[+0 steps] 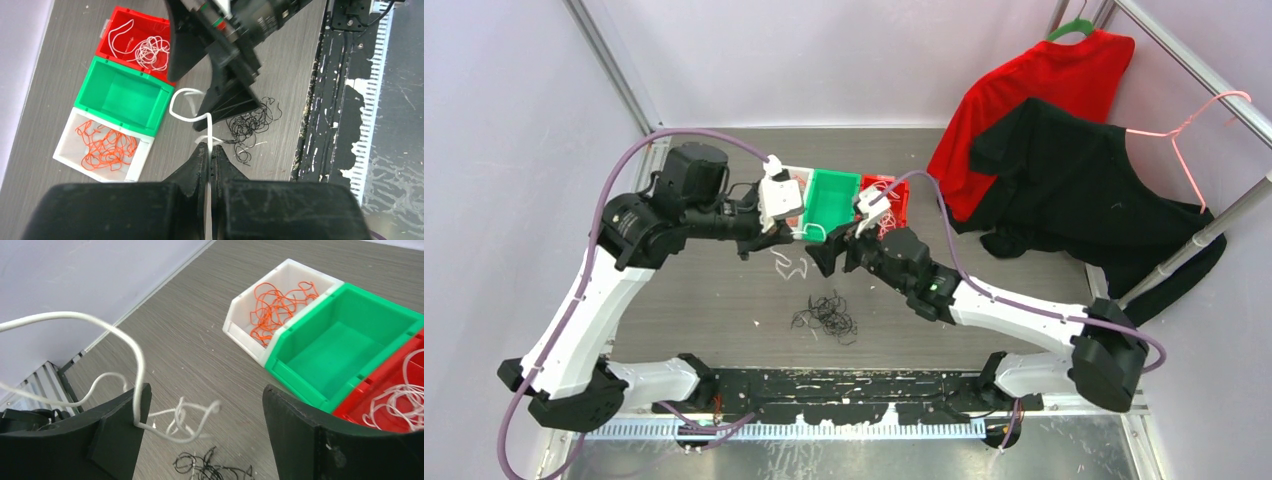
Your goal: Untangle the cables
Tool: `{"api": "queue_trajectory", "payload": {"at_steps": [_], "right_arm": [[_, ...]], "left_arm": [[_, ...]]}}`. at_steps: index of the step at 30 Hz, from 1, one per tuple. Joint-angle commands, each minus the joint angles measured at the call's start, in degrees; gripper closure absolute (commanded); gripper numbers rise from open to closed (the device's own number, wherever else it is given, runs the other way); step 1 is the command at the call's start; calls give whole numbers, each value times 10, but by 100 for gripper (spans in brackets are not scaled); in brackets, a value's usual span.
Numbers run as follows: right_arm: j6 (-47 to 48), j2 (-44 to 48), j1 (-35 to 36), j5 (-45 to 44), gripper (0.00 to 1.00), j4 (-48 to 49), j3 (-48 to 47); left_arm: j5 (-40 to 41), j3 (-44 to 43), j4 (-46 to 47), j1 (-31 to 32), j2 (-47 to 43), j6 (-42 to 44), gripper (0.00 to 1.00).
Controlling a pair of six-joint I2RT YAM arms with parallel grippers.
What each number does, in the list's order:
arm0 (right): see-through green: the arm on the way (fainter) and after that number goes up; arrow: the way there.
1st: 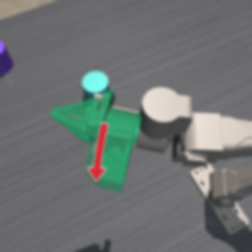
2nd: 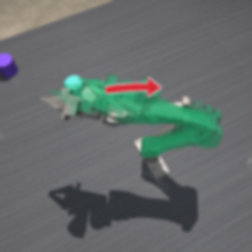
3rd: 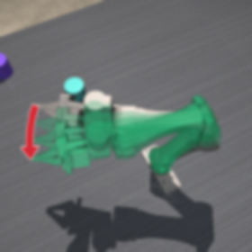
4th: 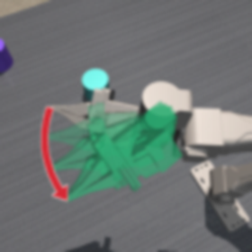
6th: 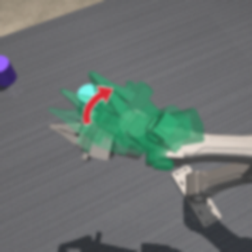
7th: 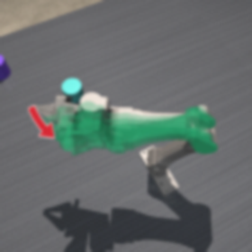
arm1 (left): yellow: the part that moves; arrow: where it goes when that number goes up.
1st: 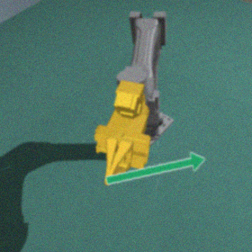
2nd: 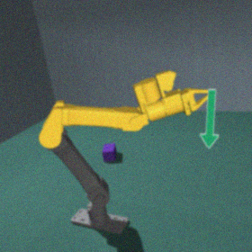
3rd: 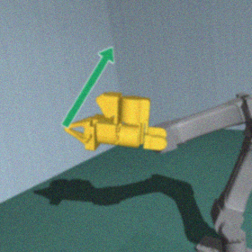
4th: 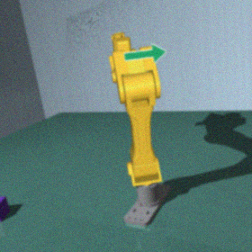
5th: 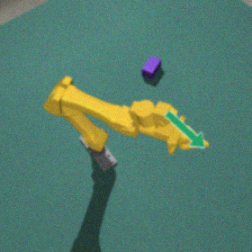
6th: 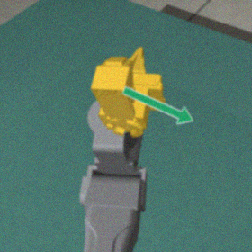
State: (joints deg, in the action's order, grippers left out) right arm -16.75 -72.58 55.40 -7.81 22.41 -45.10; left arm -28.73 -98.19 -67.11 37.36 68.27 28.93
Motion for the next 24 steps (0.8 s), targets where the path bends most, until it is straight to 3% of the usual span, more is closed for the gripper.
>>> {"api": "queue_trajectory", "payload": {"at_steps": [1,7,16,24], "right_arm": [[27,82,-2,-41,13,-13,26],[17,194,-19,-109,9,-56,109],[-3,352,-24,-389,8,-183,162],[3,415,-26,-439,10,-207,179]], "left_arm": [[40,22,81,11,16,-1,100],[89,-12,160,22,96,-27,100],[132,-89,282,25,250,-40,100],[138,-253,290,29,403,-46,100]]}}
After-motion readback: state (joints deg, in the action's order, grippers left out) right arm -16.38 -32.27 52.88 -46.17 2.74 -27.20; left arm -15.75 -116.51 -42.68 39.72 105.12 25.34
